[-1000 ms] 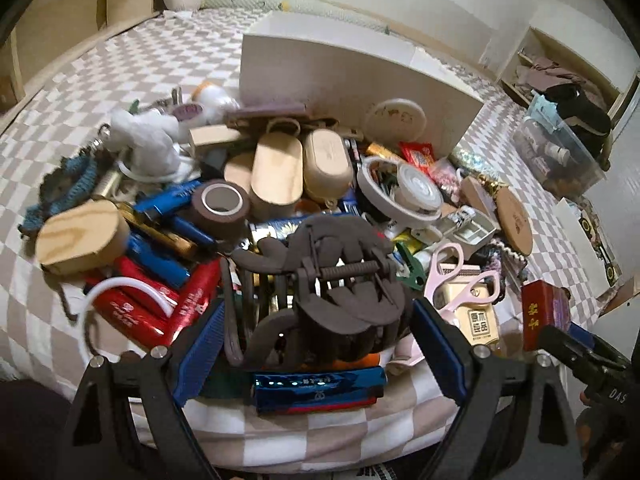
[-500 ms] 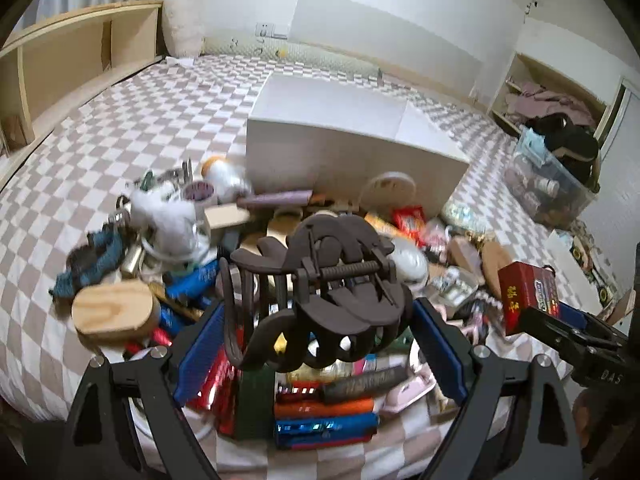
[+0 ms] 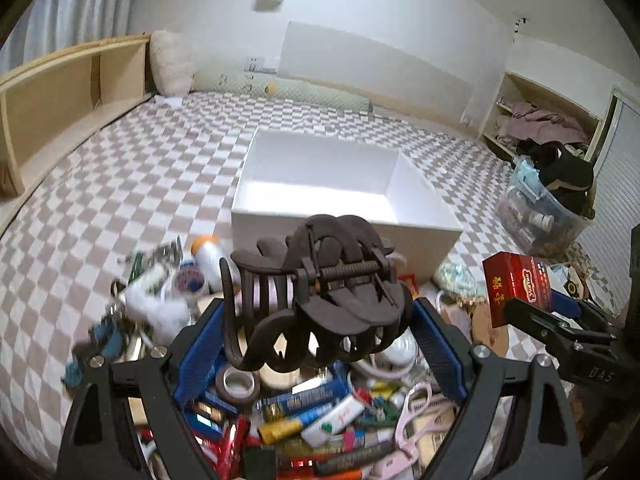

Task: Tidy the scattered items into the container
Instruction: 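Carry the red pack and black hair clip over the white box with both grippers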

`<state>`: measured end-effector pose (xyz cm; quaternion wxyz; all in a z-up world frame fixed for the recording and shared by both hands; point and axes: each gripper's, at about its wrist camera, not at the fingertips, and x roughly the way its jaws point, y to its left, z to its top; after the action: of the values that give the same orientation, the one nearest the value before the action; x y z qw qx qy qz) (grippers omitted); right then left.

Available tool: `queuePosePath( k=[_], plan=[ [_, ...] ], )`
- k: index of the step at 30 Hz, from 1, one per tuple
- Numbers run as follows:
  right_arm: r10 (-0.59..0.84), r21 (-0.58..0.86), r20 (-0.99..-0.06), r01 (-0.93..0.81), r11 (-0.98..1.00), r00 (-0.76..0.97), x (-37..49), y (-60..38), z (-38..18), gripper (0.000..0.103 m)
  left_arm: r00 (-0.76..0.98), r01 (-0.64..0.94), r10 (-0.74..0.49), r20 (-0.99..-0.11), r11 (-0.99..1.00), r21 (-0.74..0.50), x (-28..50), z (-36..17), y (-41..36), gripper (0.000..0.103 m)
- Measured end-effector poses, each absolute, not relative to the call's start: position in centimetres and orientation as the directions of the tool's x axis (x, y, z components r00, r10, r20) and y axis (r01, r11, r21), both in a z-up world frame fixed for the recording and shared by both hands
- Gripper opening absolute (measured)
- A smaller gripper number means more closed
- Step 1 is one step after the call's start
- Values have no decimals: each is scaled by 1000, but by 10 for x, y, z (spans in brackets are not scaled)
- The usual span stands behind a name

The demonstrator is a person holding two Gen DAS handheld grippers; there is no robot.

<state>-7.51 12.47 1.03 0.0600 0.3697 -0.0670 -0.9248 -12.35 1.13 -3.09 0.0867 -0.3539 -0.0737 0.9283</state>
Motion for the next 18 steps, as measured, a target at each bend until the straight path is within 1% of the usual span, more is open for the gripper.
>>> queuePosePath(
  k=[8, 18],
  plan=[
    [-163, 169, -631, 71, -983, -758, -113, 137, 42, 93, -787, -112, 194, -585, -978, -174, -161, -1, 11, 91],
    [-150, 137, -588, 86, -987, -795, -161, 143, 76, 93, -826, -112, 194, -529, -977, -184, -209, 23, 7, 91]
  ],
)
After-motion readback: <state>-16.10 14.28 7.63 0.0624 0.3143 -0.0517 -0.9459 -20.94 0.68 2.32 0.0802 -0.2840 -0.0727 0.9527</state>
